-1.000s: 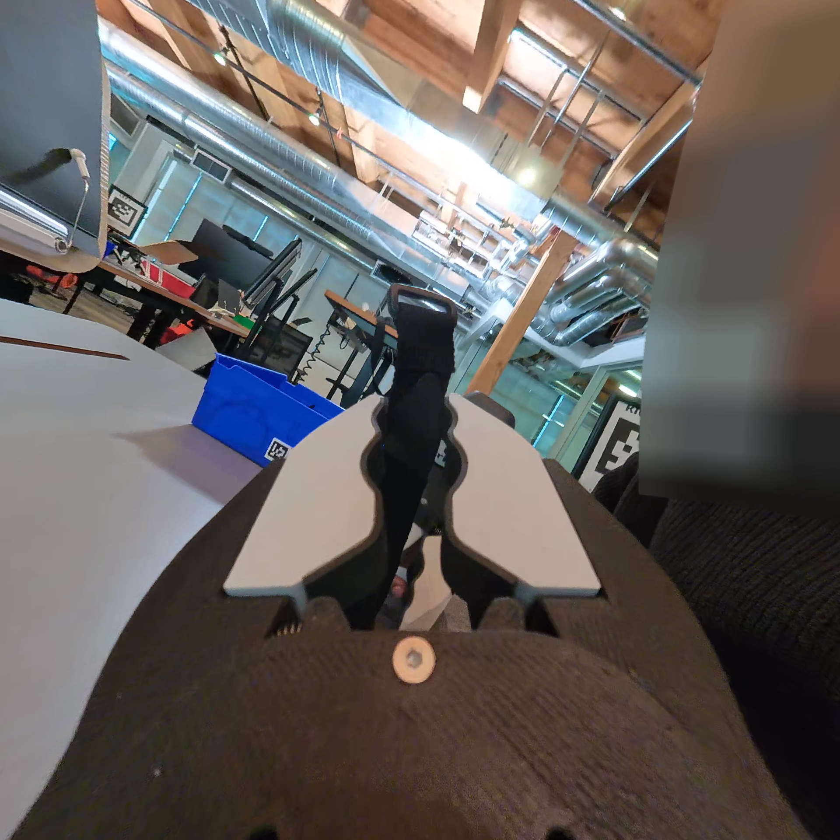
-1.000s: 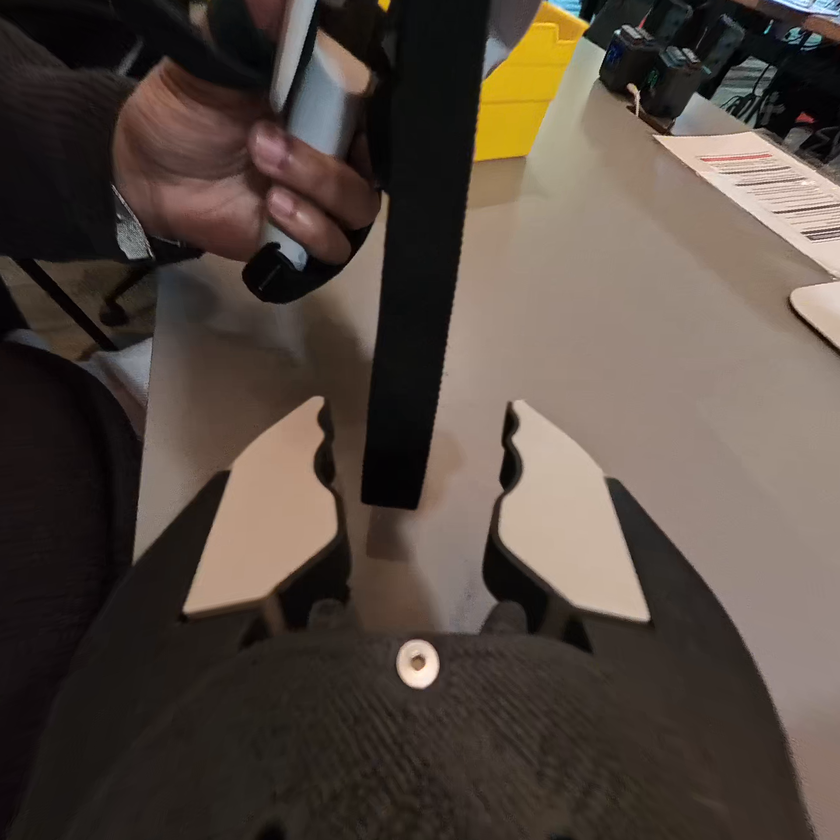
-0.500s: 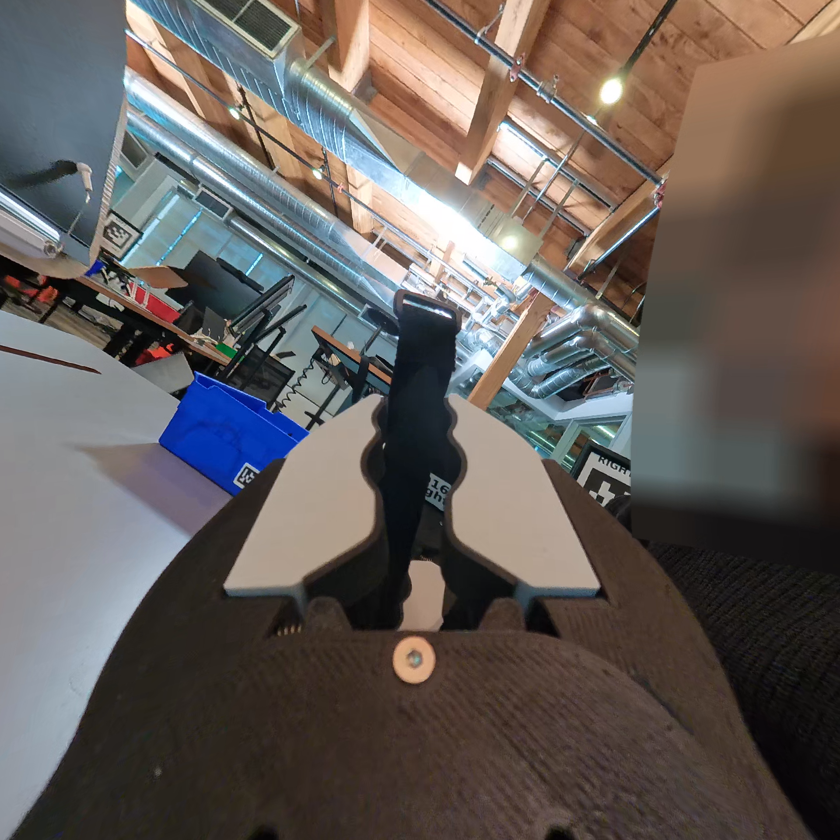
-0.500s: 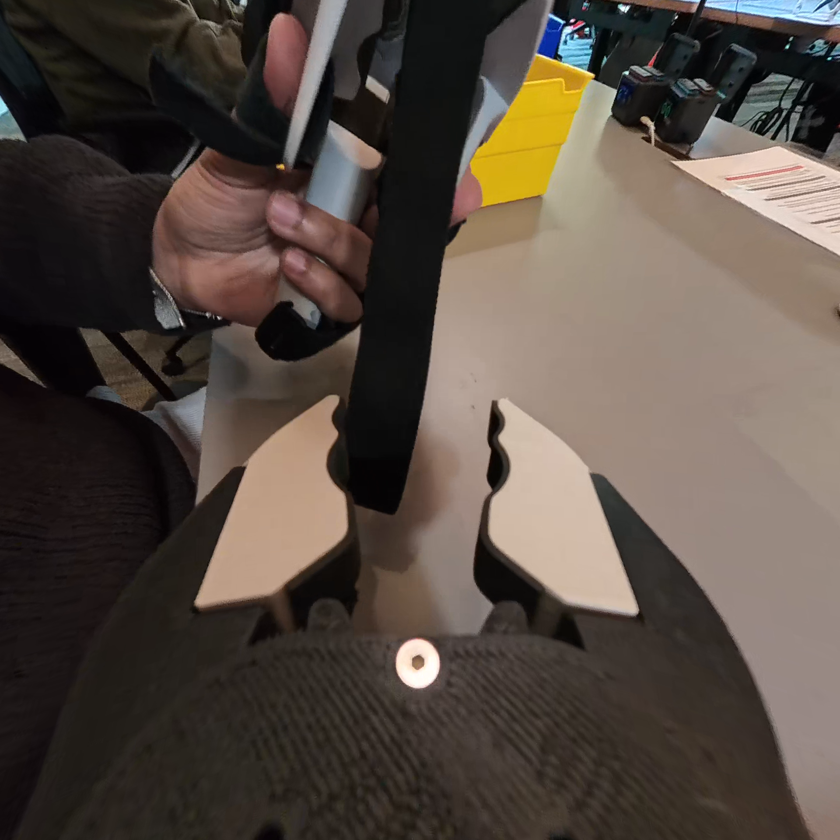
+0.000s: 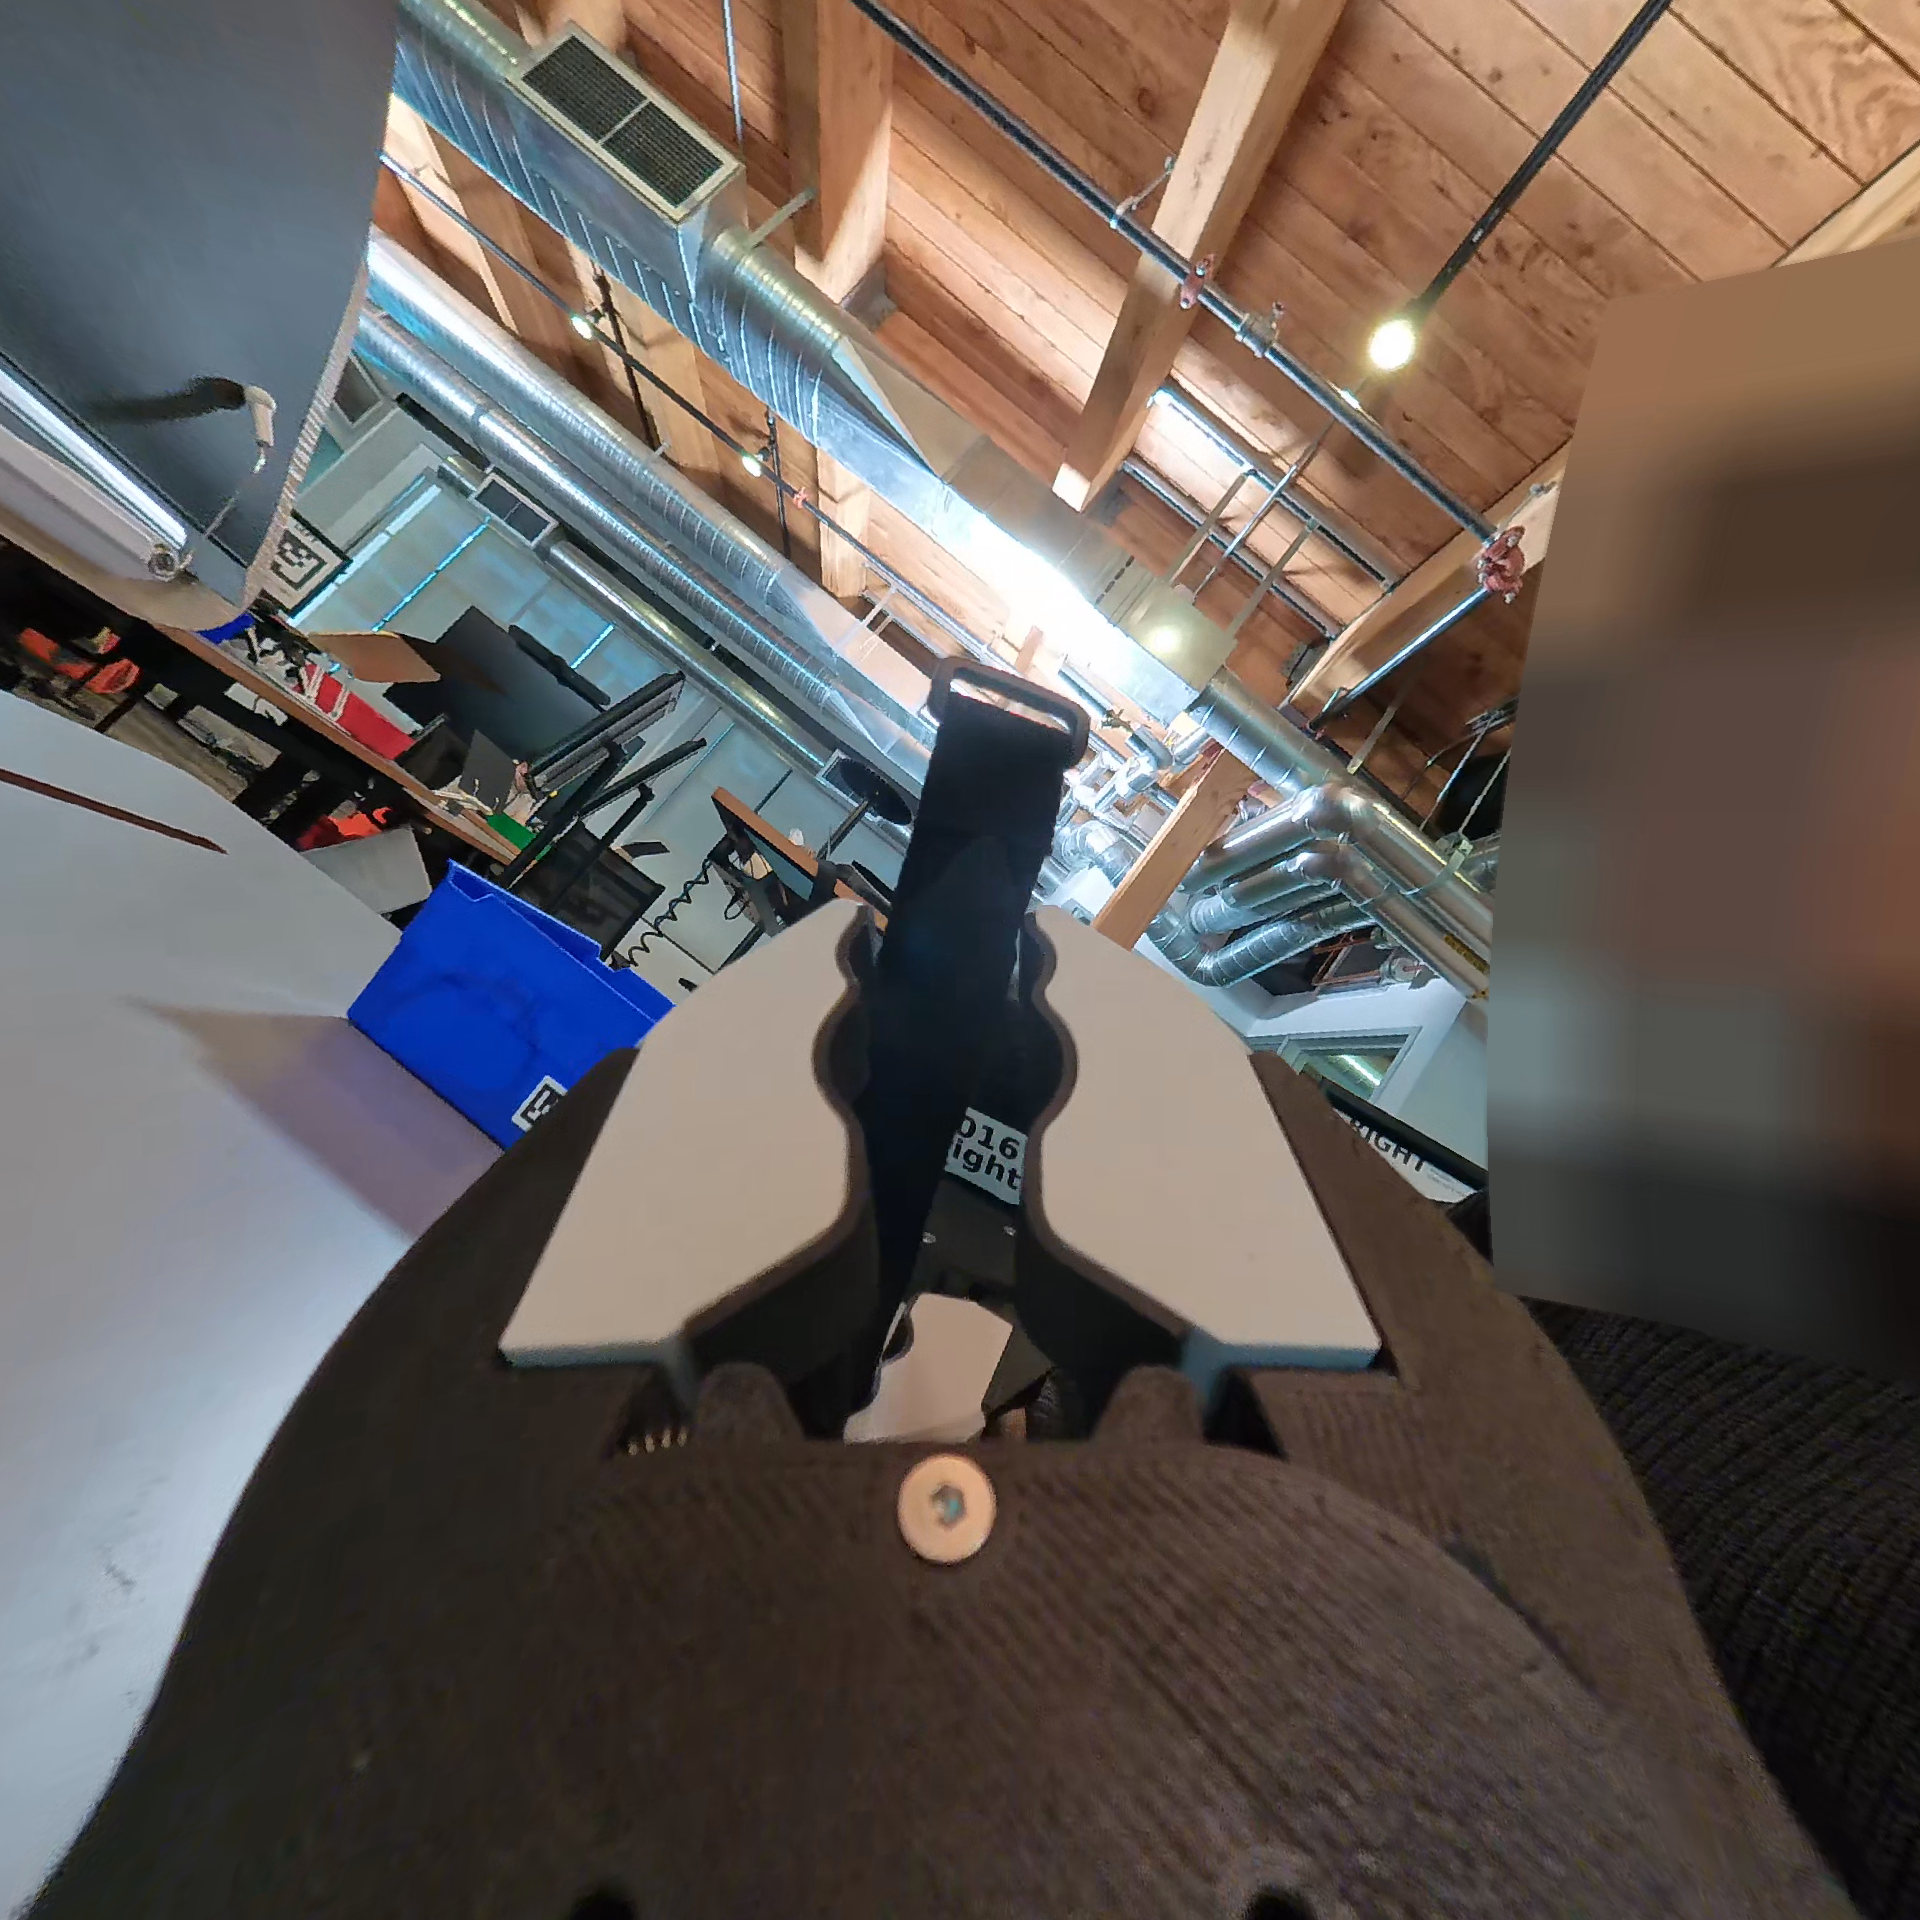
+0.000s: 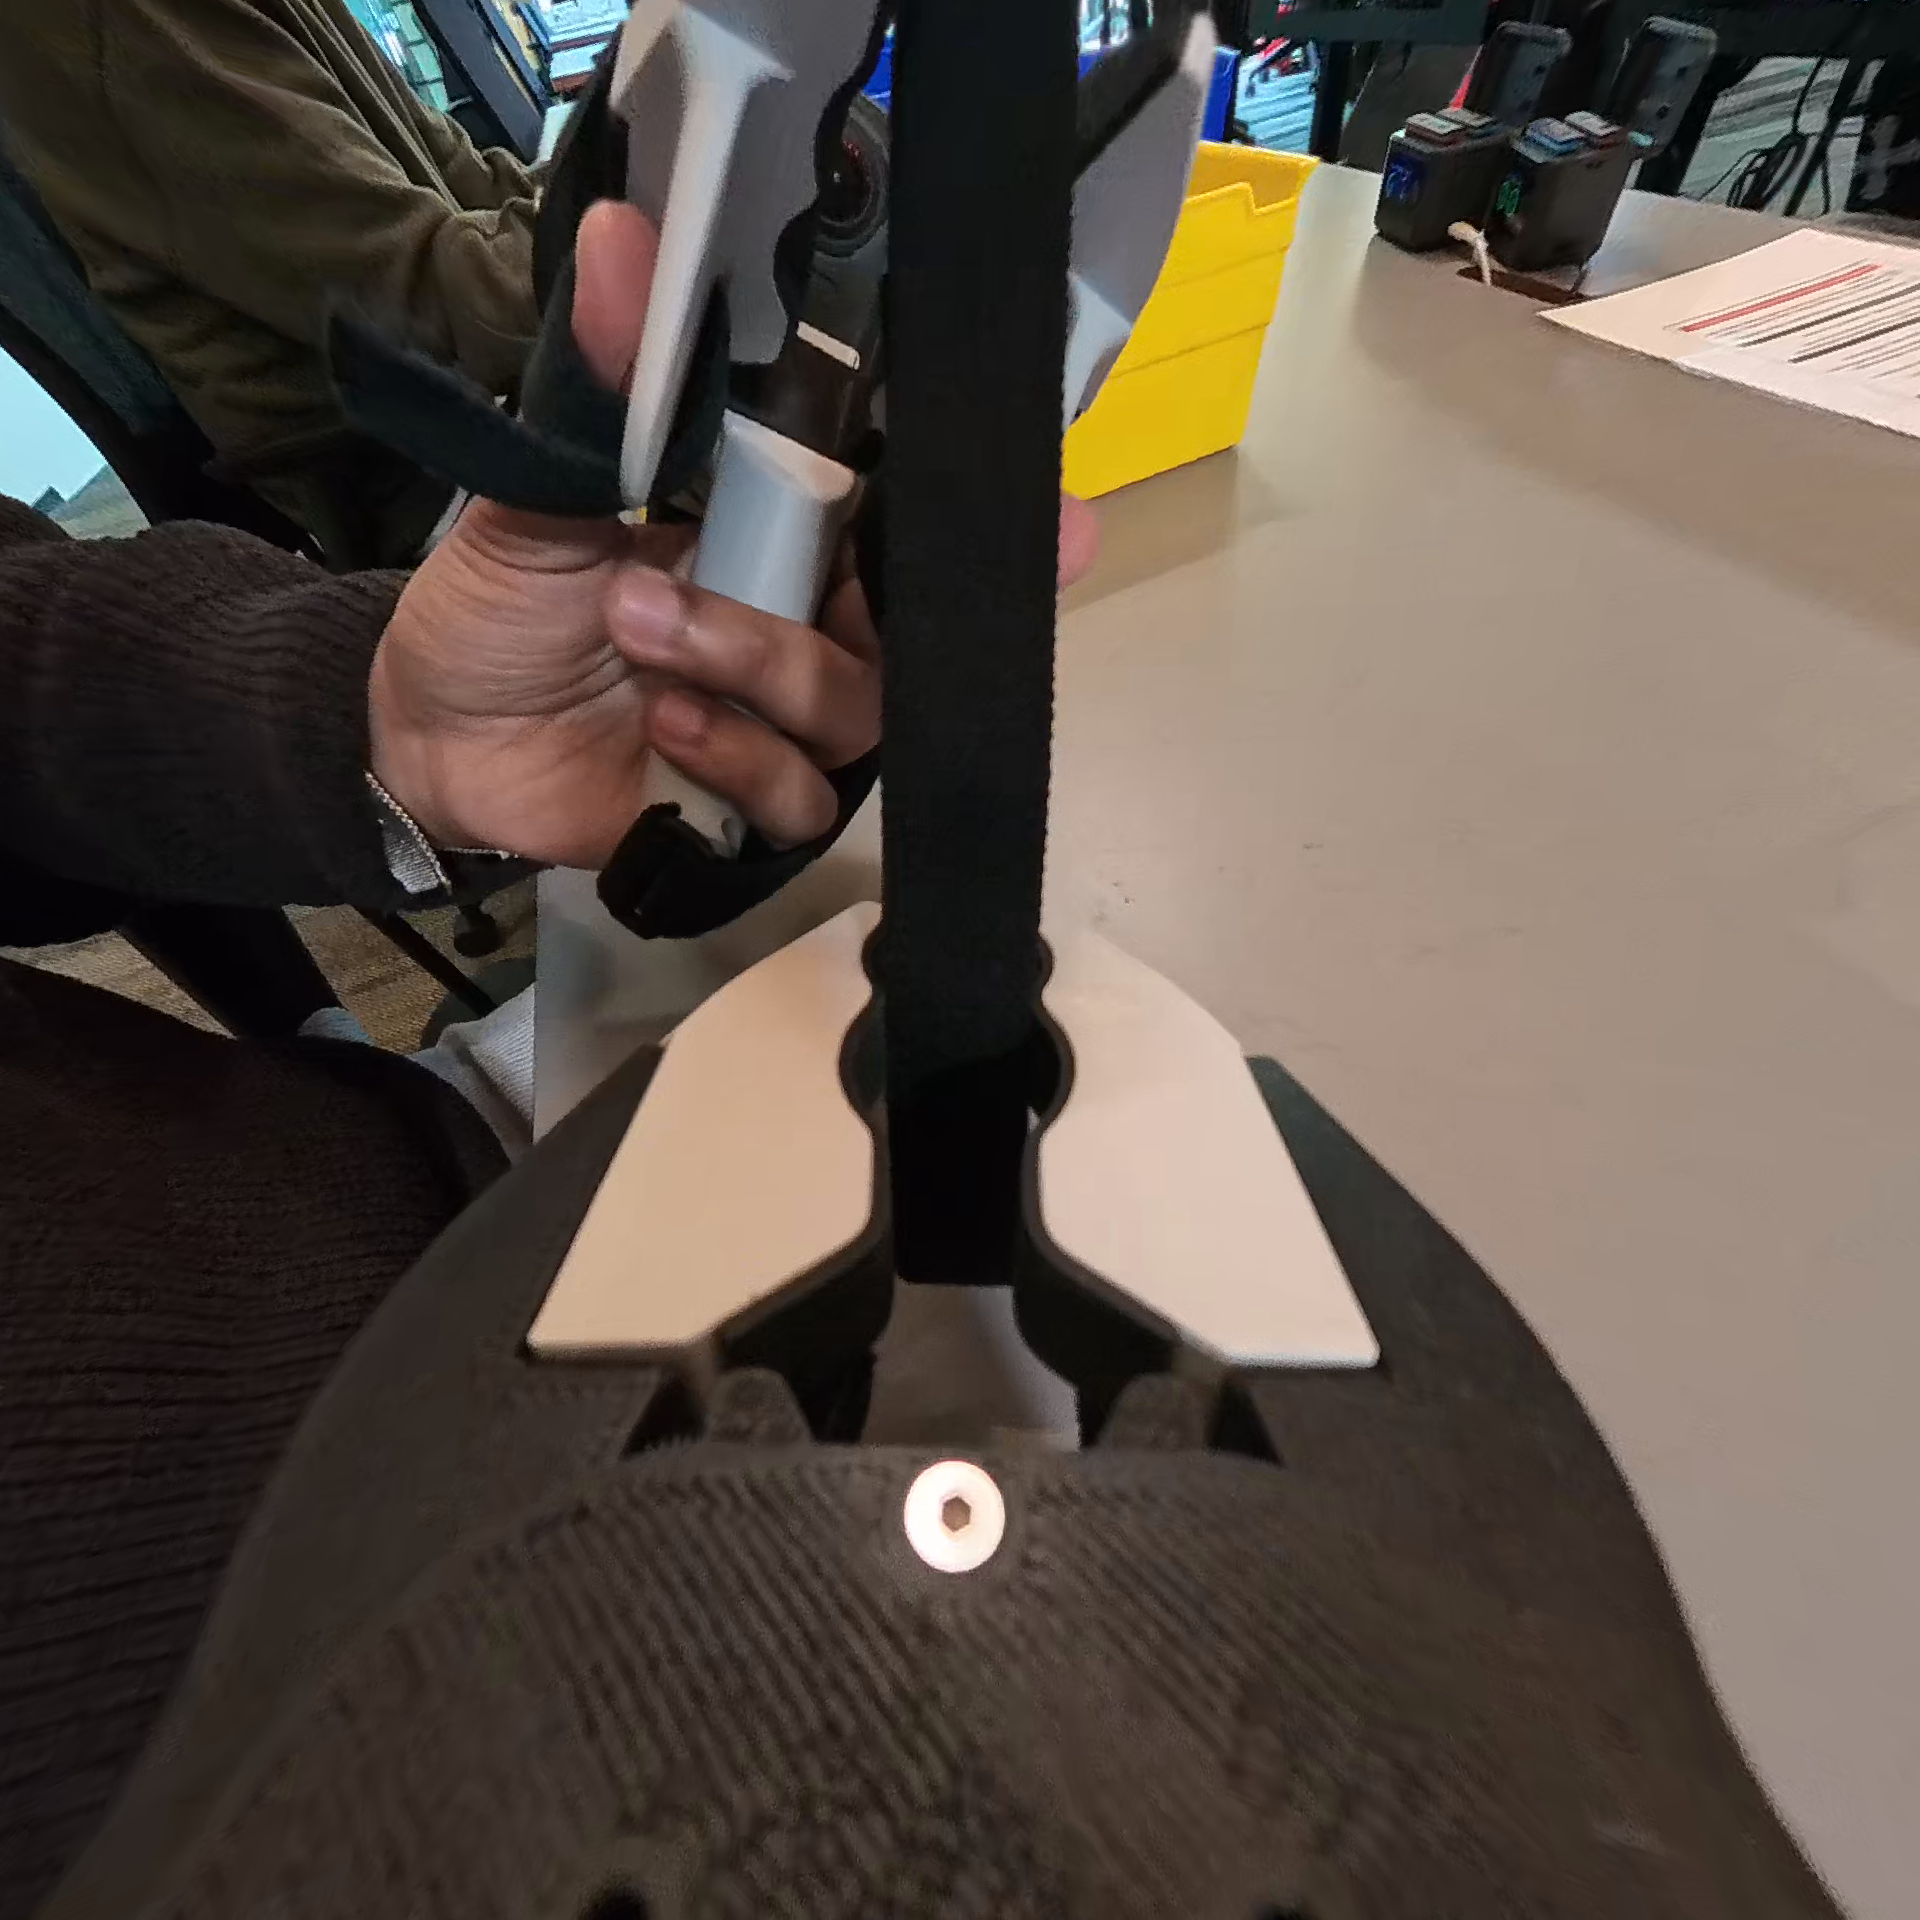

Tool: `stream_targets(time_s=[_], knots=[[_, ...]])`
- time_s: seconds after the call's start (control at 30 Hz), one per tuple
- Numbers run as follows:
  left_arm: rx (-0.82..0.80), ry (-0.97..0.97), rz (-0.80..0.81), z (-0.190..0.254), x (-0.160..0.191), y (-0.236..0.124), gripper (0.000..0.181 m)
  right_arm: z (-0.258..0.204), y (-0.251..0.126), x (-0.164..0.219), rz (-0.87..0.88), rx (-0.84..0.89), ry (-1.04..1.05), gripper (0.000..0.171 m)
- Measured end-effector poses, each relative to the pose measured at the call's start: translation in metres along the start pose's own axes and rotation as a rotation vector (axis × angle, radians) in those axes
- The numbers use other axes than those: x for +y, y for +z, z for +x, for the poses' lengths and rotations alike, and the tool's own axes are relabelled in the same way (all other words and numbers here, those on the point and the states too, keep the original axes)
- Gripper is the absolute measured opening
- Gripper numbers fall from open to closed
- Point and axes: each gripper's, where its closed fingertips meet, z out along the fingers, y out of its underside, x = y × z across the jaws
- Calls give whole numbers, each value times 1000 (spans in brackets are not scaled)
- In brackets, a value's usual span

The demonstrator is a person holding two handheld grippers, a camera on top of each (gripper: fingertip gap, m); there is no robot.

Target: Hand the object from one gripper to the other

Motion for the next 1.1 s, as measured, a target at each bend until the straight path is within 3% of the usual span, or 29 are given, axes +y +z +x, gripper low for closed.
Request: stream_targets(time_s=[0.03,0.23,0.37,0.63,0.9,1.1], knots=[[-3,-3,-4,-1,0,0,30,1,-1,0,0,-2,6,22],[-98,-24,10,-20,-3,-4,72,3,-5,-3,22,-14,32,22],[-129,-28,10,-27,-5,-7,83,8,-10,-5,43,-14,50,22],[-150,-38,2,-35,-5,-11,86,22,-26,-17,141,-41,171,22],[-160,-51,-10,-39,-3,-12,85,44,-45,-27,169,50,181,22],[-162,-56,-24,-41,0,-12,83,83,-113,-70,246,265,258,22]])
